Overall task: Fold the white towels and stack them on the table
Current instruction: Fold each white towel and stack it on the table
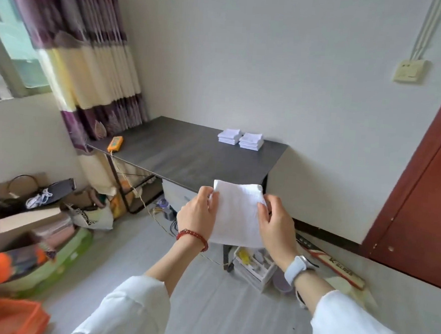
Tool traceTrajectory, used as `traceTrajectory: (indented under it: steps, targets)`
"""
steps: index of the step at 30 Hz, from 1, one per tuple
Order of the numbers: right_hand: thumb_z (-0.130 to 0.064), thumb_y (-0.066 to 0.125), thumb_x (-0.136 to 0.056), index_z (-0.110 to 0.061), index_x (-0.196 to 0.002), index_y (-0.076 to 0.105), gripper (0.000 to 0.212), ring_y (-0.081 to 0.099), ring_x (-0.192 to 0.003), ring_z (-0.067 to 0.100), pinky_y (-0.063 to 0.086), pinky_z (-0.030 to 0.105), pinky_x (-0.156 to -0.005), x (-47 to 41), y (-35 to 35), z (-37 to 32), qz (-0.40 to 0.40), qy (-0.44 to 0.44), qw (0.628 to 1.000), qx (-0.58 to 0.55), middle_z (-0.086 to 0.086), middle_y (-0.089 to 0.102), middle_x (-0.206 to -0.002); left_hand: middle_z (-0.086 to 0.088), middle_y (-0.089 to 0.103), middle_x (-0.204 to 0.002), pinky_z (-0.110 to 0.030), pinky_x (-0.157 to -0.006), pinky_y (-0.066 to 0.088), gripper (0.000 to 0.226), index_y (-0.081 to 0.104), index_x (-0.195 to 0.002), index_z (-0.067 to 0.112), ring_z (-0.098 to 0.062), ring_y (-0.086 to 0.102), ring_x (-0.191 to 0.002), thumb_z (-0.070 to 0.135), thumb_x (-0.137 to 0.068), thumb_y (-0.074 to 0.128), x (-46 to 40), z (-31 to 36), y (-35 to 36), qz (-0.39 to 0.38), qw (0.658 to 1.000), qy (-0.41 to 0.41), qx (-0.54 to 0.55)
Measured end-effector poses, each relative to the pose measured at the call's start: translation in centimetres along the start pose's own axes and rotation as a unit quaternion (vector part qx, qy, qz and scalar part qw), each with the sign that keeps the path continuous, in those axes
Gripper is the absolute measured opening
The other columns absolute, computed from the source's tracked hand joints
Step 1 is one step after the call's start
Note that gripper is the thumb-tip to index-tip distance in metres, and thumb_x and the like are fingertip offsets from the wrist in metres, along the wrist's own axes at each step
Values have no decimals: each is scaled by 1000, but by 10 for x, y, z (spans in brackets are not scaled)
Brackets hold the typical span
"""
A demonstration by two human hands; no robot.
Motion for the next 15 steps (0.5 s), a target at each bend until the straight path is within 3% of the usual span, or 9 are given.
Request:
traceTrajectory:
  steps: [5,10,15]
  targets:
    - [-23,46,-95,-11,-113,53,23,58,-89,22,43,32,-71,-135,117,3,-50,5,998,-48,1,63,-97,0,60,-85,-30,-67,34,24,55,-107,20,-28,56,-88,34,-96,38,-151,-57,19,0,999,-45,12]
    - [-19,45,-92,-15,-111,51,20,55,-83,19,42,31,-72,-233,229,9,-132,81,984,-89,-6,57,-86,5,53,-75,-28,-65,37,22,57,-102,19,-23,52,-77,34,-95,43,-268,-129,35,1,995,-97,33]
    - [-15,50,-89,-14,-106,54,18,56,-90,17,41,25,-75,-315,333,28,-175,139,967,-120,-3,58,-95,1,58,-84,-25,-65,37,22,61,-100,19,-20,52,-78,34,-94,46,-382,-201,66,-17,991,-118,64]
Point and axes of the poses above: each hand's wrist, its own x-axis away from the middle knuckle, its own y-axis out of the palm, z = x × y, the point moved 8 cm from there along -x, towards the middle knuckle
